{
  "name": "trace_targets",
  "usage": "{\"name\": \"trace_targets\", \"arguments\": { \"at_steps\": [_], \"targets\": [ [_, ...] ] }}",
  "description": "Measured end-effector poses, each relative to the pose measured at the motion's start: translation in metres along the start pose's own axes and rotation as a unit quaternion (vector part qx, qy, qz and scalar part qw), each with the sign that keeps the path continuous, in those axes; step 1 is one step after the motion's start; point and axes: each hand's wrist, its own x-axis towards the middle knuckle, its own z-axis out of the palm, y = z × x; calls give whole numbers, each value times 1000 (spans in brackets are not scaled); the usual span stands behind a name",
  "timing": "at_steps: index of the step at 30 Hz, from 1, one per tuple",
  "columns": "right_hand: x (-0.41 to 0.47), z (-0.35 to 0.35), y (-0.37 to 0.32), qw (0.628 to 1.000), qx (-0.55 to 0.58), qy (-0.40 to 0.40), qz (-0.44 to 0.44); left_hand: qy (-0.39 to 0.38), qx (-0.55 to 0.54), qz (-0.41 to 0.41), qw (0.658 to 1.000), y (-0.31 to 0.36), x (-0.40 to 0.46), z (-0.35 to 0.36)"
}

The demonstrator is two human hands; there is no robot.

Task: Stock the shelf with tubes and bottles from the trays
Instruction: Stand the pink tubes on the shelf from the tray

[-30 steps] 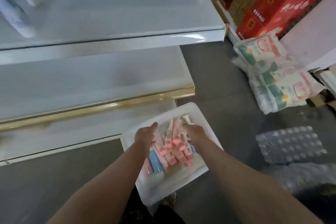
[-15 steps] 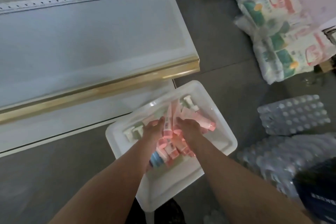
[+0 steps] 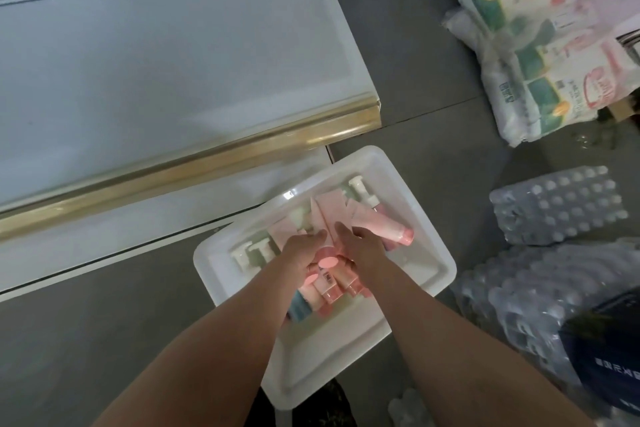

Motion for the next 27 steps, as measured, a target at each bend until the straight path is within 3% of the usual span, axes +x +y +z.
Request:
{"name": "trace_targets", "arguments": {
  "at_steps": [5,12,27],
  "targets": [
    [-20,-4,0,988,144,-36,35,-43,-73,-13,996,-4,-20,-2],
    [-55,-19,-11,974,209,-70,60,-55,-91,26,994,-2,-62,-6],
    [-158,-69,-96,956,235,-127,-118,-92,-134,216,963,52,-207,-10]
  ]
}}
